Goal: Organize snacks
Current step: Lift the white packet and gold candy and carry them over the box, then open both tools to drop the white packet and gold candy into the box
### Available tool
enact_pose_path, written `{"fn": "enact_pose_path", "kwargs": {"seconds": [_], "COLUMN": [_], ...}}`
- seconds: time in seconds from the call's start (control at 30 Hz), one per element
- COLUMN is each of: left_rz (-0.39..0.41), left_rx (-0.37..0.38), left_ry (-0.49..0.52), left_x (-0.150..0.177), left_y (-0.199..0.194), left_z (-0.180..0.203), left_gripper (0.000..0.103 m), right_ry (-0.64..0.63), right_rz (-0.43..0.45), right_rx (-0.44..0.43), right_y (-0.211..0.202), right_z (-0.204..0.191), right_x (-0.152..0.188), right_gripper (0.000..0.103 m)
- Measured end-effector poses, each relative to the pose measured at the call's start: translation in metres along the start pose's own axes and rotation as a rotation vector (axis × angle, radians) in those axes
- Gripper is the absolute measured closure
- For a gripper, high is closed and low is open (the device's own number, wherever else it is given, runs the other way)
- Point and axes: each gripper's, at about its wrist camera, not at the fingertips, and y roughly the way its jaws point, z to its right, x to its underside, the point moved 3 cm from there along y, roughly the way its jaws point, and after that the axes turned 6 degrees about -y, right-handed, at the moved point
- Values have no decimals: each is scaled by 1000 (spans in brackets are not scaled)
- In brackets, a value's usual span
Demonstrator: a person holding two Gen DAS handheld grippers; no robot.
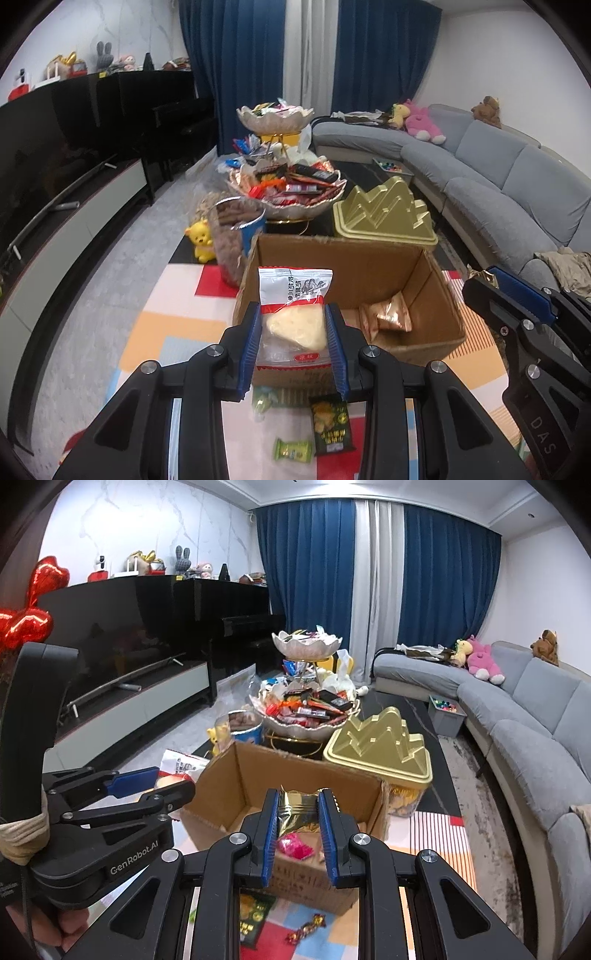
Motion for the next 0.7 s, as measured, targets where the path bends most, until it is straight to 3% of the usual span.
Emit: {"fn": "enact_pose_path", "kwargs": {"seconds": [0.33,0.7], "left_rz": [-14,-54], "left_rx": [37,45], "left_ry": [35,48], "left_x": [-24,-27], "left_y": [26,55], "left_z": [11,14], "left_gripper": [69,69], "right_ry": [1,0], "right_rz": [-1,-26], "right_rx": [9,1], "right_y": [21,45], "right_z": [13,19], "right_x": [-14,-18], "right_gripper": [80,80]}}
